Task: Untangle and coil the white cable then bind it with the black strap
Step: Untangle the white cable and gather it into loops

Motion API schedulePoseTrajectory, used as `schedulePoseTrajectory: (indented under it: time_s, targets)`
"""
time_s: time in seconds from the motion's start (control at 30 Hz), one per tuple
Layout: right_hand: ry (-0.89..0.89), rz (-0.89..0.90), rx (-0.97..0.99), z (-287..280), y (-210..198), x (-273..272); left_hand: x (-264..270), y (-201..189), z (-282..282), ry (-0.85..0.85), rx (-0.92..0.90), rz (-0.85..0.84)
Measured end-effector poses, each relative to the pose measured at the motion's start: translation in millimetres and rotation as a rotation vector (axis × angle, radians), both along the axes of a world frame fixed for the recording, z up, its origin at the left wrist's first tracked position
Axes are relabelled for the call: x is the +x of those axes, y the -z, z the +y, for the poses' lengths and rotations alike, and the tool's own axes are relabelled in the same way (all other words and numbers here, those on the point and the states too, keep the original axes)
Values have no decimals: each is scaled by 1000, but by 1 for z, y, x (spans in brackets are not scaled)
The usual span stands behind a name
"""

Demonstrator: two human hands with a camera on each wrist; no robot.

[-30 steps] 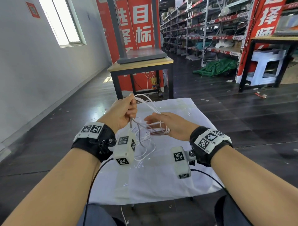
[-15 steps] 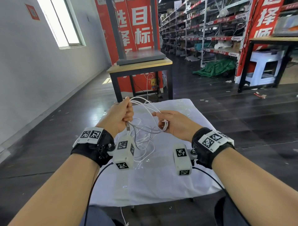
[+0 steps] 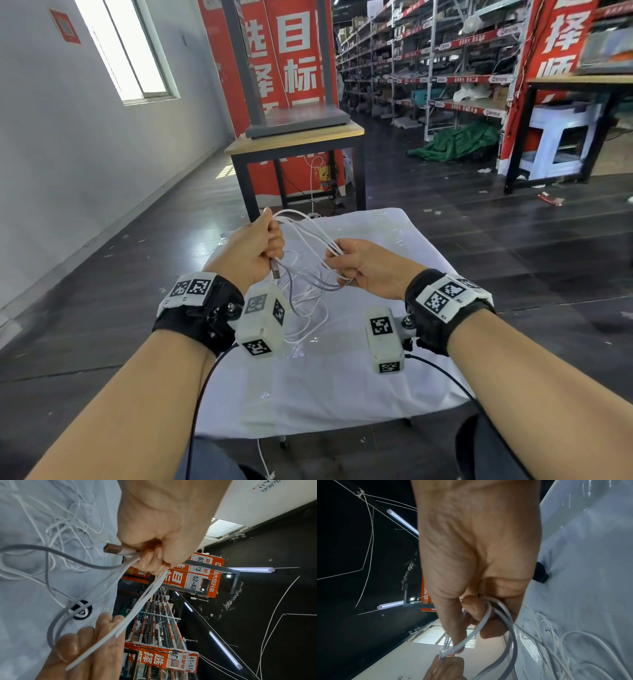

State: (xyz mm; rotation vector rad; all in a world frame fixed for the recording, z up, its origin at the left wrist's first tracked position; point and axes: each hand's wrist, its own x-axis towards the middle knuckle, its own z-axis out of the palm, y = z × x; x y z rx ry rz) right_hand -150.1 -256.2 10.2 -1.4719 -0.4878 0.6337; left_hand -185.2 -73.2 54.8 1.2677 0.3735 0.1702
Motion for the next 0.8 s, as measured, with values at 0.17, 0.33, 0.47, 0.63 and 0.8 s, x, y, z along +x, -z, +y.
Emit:
schedulePoseTrajectory:
  time_s: [0.17,0.33,0.47,0.63,0.8]
  targets:
    - [21,17,-10,2,2,-1,-3,-2,-2,115,115,46]
    - [119,-72,-70,8,6,0,-5,-6,-1,269,163,96]
    - [153,-160,-79,5,6,0,-2,-4,3,240,130,110]
    - [135,-176,-152,7,6,-3,0,2,-2,102,217,60]
    - [-40,-192,-295,13,-1,-12,3,-2,-10,30,102,-99]
